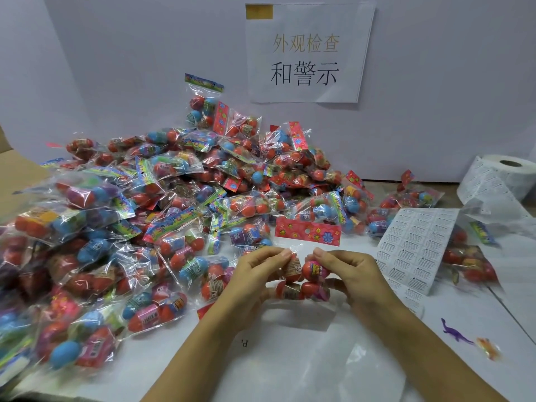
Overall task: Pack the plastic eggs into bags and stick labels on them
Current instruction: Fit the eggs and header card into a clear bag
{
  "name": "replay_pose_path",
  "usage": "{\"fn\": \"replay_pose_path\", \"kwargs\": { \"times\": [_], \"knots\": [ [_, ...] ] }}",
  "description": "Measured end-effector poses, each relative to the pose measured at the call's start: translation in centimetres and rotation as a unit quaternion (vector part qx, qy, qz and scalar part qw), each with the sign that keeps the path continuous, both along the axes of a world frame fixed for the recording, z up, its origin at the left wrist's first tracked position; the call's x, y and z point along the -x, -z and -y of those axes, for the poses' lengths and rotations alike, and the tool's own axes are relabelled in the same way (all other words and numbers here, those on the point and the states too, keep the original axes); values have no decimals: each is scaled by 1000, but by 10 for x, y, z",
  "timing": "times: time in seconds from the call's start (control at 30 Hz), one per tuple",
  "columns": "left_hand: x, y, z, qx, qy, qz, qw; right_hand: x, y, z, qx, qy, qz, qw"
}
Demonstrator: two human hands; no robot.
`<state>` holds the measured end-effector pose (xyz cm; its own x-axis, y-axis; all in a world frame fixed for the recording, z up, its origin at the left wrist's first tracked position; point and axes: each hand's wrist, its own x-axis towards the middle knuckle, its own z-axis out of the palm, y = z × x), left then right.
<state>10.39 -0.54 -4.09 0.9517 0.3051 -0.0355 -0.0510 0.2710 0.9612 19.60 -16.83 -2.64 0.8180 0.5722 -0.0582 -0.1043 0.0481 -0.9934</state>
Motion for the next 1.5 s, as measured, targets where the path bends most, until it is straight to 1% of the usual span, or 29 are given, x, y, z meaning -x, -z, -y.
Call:
{"fn": "replay_pose_path", "kwargs": {
  "times": [0.27, 0.4, 0.57, 0.67, 0.83, 1.13, 1.2, 1.3, 1.33, 1.4, 1.5],
  "knots": [
    [3, -3, 1, -6, 5, -17, 1000, -1, 1, 0, -7, -5, -4, 1000],
    [5, -4, 1, -4, 18, -24, 1000, -3, 1, 0, -20, 8, -11, 1000],
    [5, -3, 2, -4, -5, 16, 1000, -3, -1, 1, -48, 2, -6, 999],
    [5, -5, 1, 25, -18, 38, 999, -2, -3, 2, -50, -25, 12, 998],
    [5, -6, 2, 24, -16, 37, 999, -3, -2, 3, -46, -14, 18, 999],
    [4, -5, 3, 37, -29, 41, 998, -5, 2, 2, -70, -13, 8, 997],
    [4, -4, 2, 40, -49, 37, 997, -5, 6, 1, -51, 34, 37, 997],
    [3, -3, 1, 40, -78, 36, 996, -7, 12, 2, 26, 123, 131, 983],
    [3, -3, 0, 41, -80, 37, 995, -7, 13, 2, 33, 127, 158, 979],
    [3, -4, 1, 37, -71, 41, 996, -6, 15, 2, 39, 100, 203, 973],
    [5, -5, 1, 8, -28, 54, 998, 1, 11, 1, 35, 41, 218, 974]
  ]
}}
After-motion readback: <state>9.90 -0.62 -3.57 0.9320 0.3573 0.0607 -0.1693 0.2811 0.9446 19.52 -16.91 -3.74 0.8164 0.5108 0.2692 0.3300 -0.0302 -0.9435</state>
